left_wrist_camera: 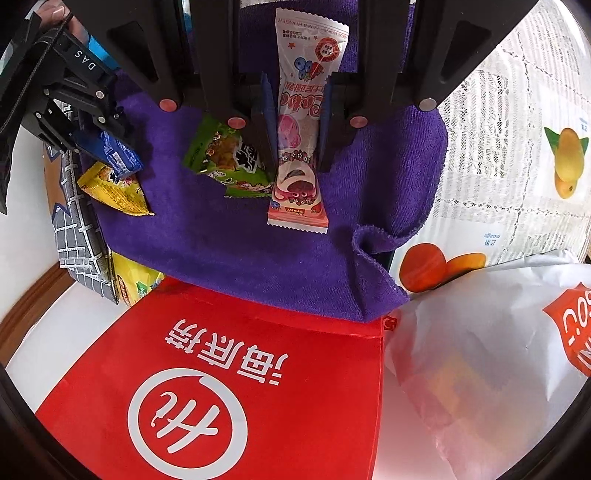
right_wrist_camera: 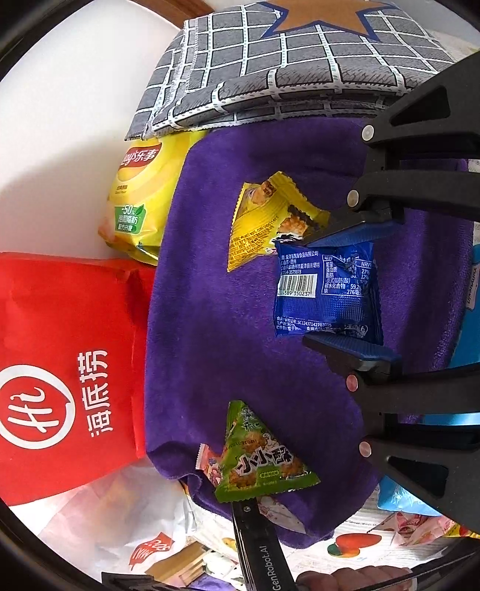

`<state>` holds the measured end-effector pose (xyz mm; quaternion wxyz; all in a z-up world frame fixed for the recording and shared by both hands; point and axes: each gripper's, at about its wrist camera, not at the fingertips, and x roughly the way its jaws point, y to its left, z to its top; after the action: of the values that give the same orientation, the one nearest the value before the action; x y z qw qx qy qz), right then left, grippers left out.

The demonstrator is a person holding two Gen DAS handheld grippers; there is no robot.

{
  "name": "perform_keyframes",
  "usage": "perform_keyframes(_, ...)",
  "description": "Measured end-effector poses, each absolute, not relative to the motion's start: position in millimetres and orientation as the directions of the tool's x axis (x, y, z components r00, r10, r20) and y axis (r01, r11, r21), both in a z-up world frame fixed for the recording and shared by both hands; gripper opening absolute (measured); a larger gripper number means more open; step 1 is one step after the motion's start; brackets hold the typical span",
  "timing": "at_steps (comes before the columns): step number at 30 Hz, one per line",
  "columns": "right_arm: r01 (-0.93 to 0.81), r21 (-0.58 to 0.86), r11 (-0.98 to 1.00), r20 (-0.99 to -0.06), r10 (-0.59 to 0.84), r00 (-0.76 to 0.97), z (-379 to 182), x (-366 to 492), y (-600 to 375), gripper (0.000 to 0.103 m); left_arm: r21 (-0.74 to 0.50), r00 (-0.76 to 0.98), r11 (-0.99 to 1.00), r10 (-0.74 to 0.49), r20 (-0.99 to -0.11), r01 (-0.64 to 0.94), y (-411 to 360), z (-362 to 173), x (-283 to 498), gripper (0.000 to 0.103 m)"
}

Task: Organize snacks
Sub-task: 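Carry the candy stick and biscuit packet over the purple towel with both grippers, then open both grippers to release the snacks onto the purple towel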

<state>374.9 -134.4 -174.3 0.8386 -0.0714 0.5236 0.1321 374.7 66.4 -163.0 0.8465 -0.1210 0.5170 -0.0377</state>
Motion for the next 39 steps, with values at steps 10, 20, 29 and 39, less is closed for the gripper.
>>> perform_keyframes(10, -0.301, -0.005, 0.954, -0.888, 0.133, 0.439, -167, 376, -131, 0.058, -0.236, 0.482, 0.97, -0.181, -0.857, -0.055, 65, -160, 373, 0.02)
perform_keyframes(20, -0.293, -0.002, 0.956, -0.845, 0.156, 0.512, -127, 363, -134, 0.071, -0.209, 0.509, 0.976, -0.148, -0.848, -0.065, 68, -131, 365, 0.049)
perform_keyframes(29, -0.265, -0.007, 0.964, -0.792, 0.157, 0.59, -77, 322, -144, 0.072, -0.192, 0.553, 0.981, -0.139, -0.821, -0.04, 63, -91, 325, 0.05)
perform_keyframes(39, -0.26, -0.02, 0.965, -0.745, 0.159, 0.648, -47, 246, -149, 0.072, -0.169, 0.595, 0.985, -0.119, -0.795, -0.03, 64, -63, 252, 0.05)
